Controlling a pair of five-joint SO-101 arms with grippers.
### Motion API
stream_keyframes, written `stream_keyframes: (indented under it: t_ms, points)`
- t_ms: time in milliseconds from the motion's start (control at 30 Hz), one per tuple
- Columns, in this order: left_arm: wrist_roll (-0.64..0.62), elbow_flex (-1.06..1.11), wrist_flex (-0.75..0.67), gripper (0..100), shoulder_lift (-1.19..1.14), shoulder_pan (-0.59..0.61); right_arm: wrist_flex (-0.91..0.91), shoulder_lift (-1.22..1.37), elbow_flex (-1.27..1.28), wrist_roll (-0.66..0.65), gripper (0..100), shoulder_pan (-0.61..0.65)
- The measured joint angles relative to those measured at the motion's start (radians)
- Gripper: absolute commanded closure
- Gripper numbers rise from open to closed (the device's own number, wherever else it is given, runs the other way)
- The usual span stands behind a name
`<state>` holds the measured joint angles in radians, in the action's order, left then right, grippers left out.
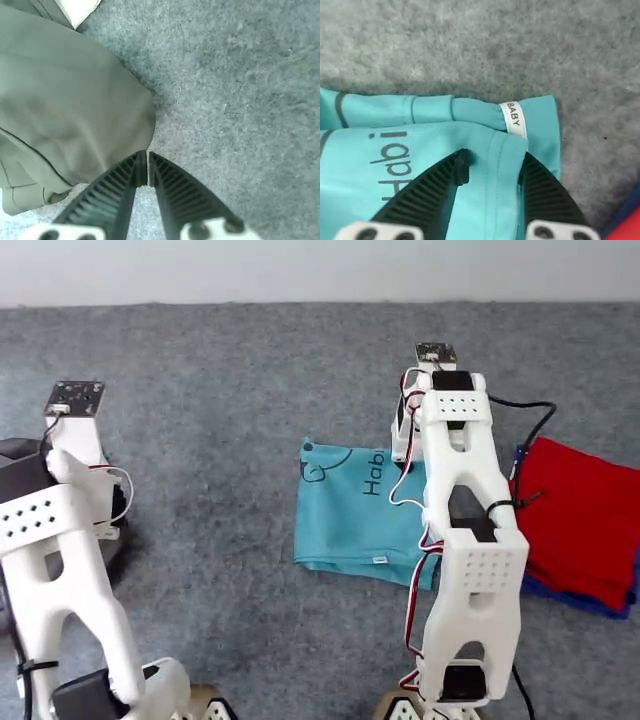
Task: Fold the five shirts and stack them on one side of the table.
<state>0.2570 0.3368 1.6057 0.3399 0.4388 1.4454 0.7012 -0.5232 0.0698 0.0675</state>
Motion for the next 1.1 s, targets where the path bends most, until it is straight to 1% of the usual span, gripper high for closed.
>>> stream_keyframes:
  t_ms: [67, 133, 333, 467, 567, 700, 800, 867, 1033, 1100]
  points:
    - [0.000, 0.000, 0.000, 99, 0.000, 0.000, 0.000, 0.000, 0.000, 0.000, 96.5, -0.002]
    - [0.000, 0.000, 0.000, 99, 0.000, -0.003, 0.000, 0.000, -0.015, 0.000, 98.5, -0.003]
    - [0.000, 0.000, 0.000, 99, 0.000, 0.000, 0.002, 0.000, -0.060, 0.000, 98.8, -0.002]
    - [0.000, 0.000, 0.000, 99, 0.000, -0.002, 0.015, 0.000, -0.107, -0.035, 98.8, -0.020]
    - [0.000, 0.000, 0.000, 99, 0.000, 0.000, 0.032, 0.000, -0.169, -0.080, 98.8, -0.058]
    - [0.000, 0.000, 0.000, 99, 0.000, -0.002, 0.032, 0.000, -0.244, -0.173, 98.8, -0.109]
    - [0.000, 0.003, -0.011, 99, 0.000, -0.002, 0.011, 0.023, -0.258, -0.245, 98.1, -0.120]
    - [0.000, 0.005, -0.014, 99, 0.000, 0.000, 0.003, 0.048, -0.259, -0.275, 94.8, -0.115]
    - [0.000, 0.005, -0.021, 99, 0.000, -0.002, 0.026, 0.075, -0.259, -0.292, 75.2, -0.098]
    - [0.000, 0.005, -0.021, 99, 0.000, 0.000, 0.052, 0.075, -0.262, -0.292, 73.1, -0.081]
